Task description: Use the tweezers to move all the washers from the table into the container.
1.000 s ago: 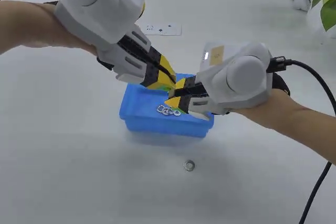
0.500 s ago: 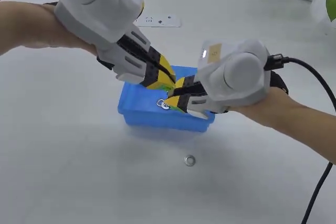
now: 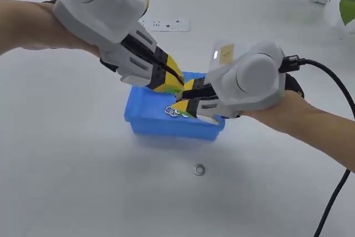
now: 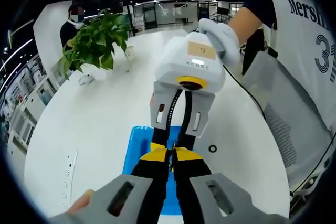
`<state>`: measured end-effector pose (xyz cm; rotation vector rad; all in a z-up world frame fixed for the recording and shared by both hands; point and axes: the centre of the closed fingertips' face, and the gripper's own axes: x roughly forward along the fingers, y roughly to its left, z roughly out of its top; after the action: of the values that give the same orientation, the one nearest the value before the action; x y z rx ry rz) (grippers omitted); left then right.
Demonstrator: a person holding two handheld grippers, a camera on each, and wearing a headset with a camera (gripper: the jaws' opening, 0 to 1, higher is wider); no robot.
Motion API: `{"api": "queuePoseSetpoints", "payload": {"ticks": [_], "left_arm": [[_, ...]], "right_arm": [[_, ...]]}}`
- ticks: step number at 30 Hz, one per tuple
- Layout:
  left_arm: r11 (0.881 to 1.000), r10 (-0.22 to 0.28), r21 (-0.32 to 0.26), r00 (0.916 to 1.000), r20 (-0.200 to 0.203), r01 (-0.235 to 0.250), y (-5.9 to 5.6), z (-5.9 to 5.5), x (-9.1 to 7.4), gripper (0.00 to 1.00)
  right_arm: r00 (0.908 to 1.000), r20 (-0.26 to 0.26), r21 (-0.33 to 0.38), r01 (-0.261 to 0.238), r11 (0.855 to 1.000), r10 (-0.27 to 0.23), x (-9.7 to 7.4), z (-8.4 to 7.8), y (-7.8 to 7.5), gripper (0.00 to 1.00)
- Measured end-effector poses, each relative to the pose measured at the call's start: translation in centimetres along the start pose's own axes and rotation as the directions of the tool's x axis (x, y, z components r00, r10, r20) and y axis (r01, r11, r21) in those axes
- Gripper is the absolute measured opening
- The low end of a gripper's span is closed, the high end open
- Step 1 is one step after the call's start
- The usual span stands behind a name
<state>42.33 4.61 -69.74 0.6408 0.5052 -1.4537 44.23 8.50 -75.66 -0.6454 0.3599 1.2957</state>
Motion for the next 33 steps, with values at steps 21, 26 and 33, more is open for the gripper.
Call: {"api": "queuePoseSetpoints", "payload": {"ticks": [21, 26, 33], "left_arm": [[0.997, 0.027, 0.074, 0.9992, 0.030, -0.029, -2.2, 3.2, -2.4, 0.06], [0.996, 0.027, 0.084, 0.9994, 0.024, -0.029, -3.0, 3.7, -2.4, 0.06], [0.997, 0.022, 0.077, 0.9994, 0.027, -0.024, -4.1, 4.1, -2.1, 0.06]], "right_arm": [[0.9977, 0.057, -0.067, 0.041, 0.997, -0.037, -4.5, 3.1, 1.8, 0.11], [0.9977, 0.054, -0.069, 0.045, 0.997, -0.041, -5.2, 3.2, 2.4, 0.11], [0.9986, 0.044, -0.081, 0.033, 0.996, -0.029, -6.0, 3.0, 3.9, 0.11]]}}
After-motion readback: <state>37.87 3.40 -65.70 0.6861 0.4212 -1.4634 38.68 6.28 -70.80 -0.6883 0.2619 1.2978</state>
